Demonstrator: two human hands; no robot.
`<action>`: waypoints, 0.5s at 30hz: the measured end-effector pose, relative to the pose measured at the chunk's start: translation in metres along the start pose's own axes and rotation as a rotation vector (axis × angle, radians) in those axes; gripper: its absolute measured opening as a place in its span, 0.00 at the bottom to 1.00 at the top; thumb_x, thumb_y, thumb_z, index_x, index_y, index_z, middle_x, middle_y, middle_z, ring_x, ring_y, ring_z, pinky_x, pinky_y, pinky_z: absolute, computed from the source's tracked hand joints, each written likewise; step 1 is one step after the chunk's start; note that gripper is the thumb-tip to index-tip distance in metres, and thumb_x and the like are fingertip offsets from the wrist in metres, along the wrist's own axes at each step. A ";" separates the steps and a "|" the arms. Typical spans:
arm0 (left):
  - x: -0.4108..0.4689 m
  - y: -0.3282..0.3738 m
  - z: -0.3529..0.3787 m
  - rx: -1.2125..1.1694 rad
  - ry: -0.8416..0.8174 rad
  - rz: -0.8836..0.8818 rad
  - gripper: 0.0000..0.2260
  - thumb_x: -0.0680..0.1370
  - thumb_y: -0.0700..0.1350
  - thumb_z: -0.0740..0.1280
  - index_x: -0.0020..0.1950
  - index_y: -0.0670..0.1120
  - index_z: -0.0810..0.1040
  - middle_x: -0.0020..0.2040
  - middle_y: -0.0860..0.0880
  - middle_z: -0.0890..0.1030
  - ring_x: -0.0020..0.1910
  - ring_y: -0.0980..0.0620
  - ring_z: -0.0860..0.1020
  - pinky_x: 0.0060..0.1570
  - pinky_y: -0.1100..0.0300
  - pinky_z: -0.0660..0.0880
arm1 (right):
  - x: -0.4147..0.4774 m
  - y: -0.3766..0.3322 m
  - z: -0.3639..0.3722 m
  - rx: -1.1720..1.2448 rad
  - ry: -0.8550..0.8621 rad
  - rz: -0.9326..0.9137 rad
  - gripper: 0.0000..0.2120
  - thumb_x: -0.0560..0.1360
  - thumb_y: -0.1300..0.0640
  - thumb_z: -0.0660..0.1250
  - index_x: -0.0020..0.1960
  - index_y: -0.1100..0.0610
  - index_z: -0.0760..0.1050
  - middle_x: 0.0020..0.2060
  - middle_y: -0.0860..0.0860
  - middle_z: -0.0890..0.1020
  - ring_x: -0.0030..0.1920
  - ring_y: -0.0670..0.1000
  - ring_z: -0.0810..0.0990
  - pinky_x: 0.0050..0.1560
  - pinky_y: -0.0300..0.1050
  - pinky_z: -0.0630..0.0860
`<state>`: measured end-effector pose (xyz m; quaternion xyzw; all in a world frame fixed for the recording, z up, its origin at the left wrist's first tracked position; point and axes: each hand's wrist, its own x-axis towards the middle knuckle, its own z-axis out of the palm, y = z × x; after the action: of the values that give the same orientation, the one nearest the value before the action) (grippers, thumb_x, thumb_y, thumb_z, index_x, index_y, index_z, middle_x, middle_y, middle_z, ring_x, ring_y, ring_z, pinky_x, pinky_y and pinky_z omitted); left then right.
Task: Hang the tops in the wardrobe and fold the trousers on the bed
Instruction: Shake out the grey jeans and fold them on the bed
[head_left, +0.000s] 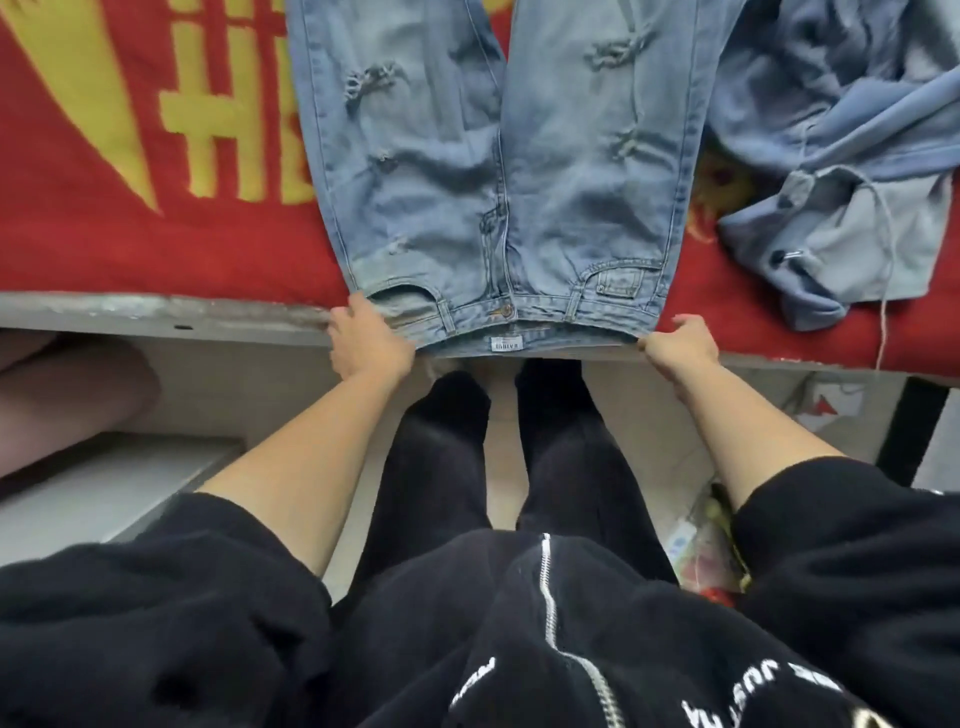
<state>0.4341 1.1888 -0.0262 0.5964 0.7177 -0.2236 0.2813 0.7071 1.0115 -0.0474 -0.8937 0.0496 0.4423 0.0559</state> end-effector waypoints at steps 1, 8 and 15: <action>0.000 0.002 0.009 0.101 0.013 0.128 0.25 0.72 0.40 0.69 0.68 0.43 0.67 0.66 0.41 0.68 0.65 0.39 0.69 0.59 0.45 0.72 | 0.002 -0.004 0.002 -0.005 0.029 -0.035 0.30 0.73 0.55 0.71 0.73 0.56 0.66 0.65 0.58 0.76 0.66 0.59 0.74 0.66 0.48 0.70; -0.005 0.055 0.059 0.404 -0.023 0.807 0.18 0.75 0.48 0.71 0.61 0.44 0.72 0.56 0.43 0.74 0.55 0.41 0.74 0.43 0.48 0.74 | 0.030 -0.024 0.001 -0.065 0.149 -0.267 0.30 0.76 0.50 0.67 0.75 0.56 0.63 0.68 0.58 0.72 0.68 0.59 0.71 0.66 0.49 0.66; -0.005 0.091 0.091 0.382 -0.011 0.818 0.13 0.70 0.29 0.66 0.51 0.39 0.71 0.48 0.38 0.72 0.34 0.41 0.68 0.31 0.51 0.62 | 0.058 -0.047 -0.008 0.020 0.115 -0.263 0.32 0.73 0.49 0.68 0.74 0.55 0.64 0.68 0.54 0.74 0.67 0.55 0.73 0.66 0.46 0.68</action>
<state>0.5368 1.1421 -0.0892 0.8711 0.3674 -0.2258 0.2351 0.7545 1.0543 -0.0860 -0.9158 -0.0604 0.3788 0.1193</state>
